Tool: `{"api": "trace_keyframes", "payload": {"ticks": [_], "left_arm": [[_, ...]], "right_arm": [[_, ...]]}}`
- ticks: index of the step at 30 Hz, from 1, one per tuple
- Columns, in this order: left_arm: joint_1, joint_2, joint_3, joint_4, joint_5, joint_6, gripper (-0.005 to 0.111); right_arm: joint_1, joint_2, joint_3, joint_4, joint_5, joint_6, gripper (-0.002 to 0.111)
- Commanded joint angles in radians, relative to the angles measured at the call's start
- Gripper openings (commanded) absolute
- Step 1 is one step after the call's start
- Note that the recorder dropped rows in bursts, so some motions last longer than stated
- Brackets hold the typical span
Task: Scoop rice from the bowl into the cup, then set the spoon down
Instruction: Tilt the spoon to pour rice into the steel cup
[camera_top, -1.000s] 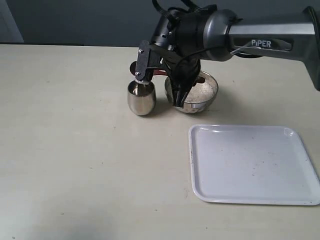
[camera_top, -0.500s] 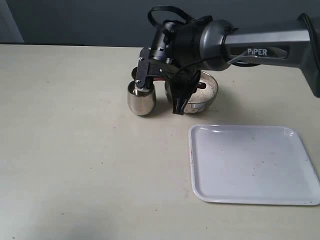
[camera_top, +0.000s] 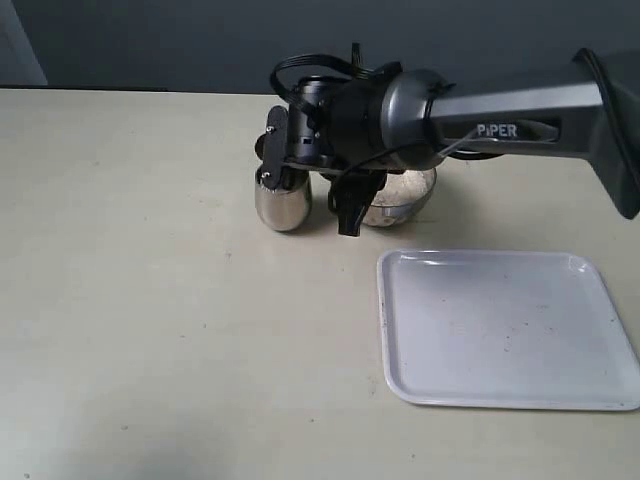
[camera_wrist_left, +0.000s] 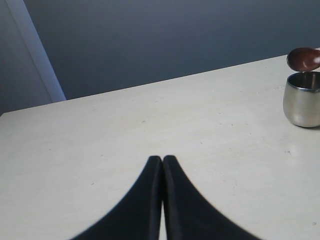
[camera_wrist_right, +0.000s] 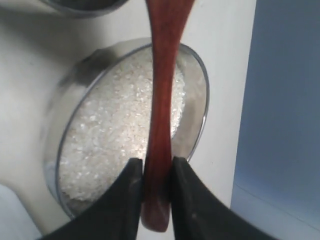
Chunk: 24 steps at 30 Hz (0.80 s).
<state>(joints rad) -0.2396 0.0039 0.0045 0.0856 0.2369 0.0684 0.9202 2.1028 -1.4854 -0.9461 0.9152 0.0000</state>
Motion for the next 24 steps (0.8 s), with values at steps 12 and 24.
{"api": "trace_keyframes", "payload": {"ticks": [12, 24], "left_arm": [[-0.003, -0.004, -0.005, -0.001, 0.002, -0.004, 0.0], [-0.003, -0.004, -0.005, -0.001, 0.002, -0.004, 0.0]], "right_arm": [[0.012, -0.004, 0.005, -0.06, 0.051, 0.056, -0.001], [0.012, -0.202, 0.005, 0.215, 0.025, 0.056, -0.001]]}}
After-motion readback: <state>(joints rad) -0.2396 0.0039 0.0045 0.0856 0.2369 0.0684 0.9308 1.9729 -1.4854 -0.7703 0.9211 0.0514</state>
